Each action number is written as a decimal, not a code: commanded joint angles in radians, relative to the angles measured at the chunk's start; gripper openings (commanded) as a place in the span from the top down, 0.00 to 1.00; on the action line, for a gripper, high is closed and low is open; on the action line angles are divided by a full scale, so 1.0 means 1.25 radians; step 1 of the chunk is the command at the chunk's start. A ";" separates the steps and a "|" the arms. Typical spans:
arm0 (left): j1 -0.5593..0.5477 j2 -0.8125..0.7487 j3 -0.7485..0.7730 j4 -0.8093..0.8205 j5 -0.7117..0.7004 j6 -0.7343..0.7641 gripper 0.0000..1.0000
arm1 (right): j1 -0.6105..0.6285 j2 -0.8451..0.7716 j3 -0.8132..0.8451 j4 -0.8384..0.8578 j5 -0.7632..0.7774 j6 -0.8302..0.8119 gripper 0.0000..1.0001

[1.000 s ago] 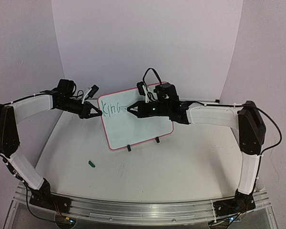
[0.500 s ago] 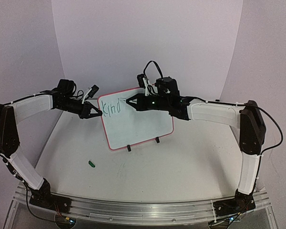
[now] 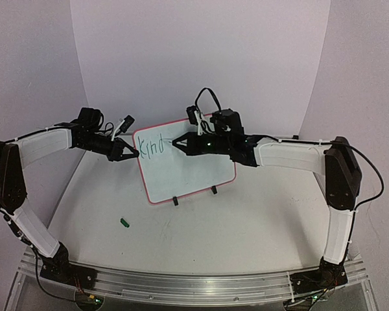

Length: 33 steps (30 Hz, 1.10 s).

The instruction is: Write a sentence on the whiteboard

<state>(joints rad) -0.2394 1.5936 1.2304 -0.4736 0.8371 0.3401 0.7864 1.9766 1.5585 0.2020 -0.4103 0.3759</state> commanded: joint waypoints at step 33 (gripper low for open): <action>-0.002 0.003 0.012 -0.035 -0.046 0.024 1.00 | -0.003 -0.080 -0.047 0.036 -0.011 0.002 1.00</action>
<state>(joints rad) -0.2394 1.5936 1.2304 -0.4740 0.8364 0.3408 0.7860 1.8923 1.4567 0.2245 -0.4076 0.3893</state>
